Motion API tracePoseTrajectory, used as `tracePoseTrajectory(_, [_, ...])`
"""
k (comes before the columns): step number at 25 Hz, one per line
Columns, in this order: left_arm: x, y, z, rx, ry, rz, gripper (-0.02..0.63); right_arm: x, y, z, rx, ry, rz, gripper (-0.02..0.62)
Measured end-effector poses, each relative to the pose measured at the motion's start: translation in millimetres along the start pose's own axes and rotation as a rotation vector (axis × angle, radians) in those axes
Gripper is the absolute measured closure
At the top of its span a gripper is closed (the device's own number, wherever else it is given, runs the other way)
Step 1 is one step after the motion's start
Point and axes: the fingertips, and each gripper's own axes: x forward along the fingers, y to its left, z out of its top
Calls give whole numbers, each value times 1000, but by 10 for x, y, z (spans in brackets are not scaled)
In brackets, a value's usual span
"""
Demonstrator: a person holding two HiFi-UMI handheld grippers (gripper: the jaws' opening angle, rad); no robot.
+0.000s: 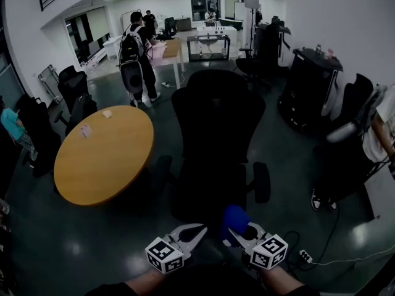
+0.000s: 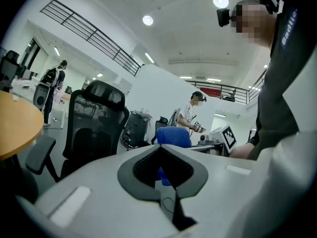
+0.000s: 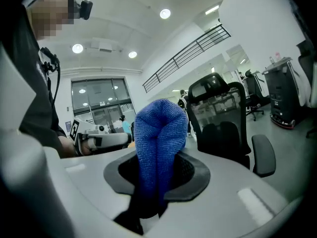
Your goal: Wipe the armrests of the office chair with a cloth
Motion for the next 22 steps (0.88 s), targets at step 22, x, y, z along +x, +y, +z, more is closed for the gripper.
tracePoseTrajectory(22, [-988,107,114,164,-26,-72,589,489,1211,-113,-176,23,-45,485])
